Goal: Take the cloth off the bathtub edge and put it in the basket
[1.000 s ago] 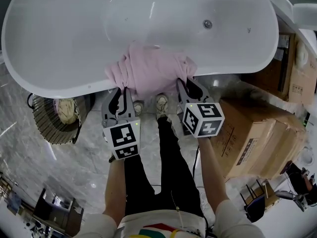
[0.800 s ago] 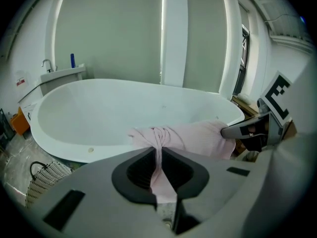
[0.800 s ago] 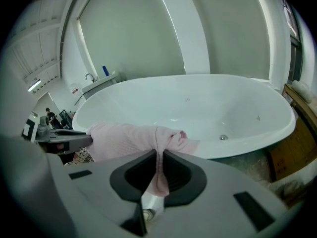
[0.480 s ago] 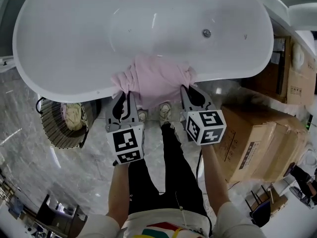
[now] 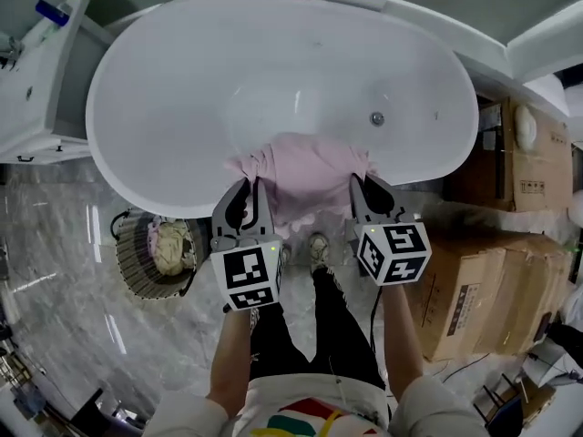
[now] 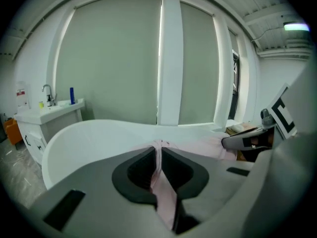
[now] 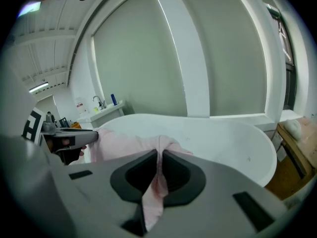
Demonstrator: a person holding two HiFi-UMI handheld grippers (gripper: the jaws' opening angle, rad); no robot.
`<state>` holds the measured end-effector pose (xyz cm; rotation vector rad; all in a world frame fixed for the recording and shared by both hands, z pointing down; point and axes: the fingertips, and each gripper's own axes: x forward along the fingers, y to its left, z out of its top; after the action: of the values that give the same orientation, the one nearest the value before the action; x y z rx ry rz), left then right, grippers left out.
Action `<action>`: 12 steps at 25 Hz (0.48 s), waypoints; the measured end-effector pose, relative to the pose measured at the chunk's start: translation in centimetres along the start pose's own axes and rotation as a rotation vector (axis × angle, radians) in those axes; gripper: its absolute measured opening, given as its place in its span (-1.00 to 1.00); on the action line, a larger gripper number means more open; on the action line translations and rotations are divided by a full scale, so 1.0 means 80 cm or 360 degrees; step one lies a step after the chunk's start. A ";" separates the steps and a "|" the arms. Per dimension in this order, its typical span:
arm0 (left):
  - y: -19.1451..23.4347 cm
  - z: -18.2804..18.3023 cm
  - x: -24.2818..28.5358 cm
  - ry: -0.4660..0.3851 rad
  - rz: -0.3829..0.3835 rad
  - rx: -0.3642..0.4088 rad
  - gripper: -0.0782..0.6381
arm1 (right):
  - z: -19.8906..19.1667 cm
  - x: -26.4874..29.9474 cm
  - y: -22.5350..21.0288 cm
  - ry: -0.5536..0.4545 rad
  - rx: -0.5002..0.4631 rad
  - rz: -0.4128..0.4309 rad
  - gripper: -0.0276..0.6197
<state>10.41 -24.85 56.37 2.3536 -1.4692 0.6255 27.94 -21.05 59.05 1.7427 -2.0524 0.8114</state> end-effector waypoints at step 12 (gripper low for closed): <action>0.011 0.300 -0.130 -0.0607 0.0075 0.0068 -0.64 | 0.295 -0.156 0.066 -0.0579 -0.0204 0.0023 -0.79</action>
<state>10.51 -28.39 30.43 2.5823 -1.6815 0.2248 27.95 -25.13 32.16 1.9156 -2.2862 0.3743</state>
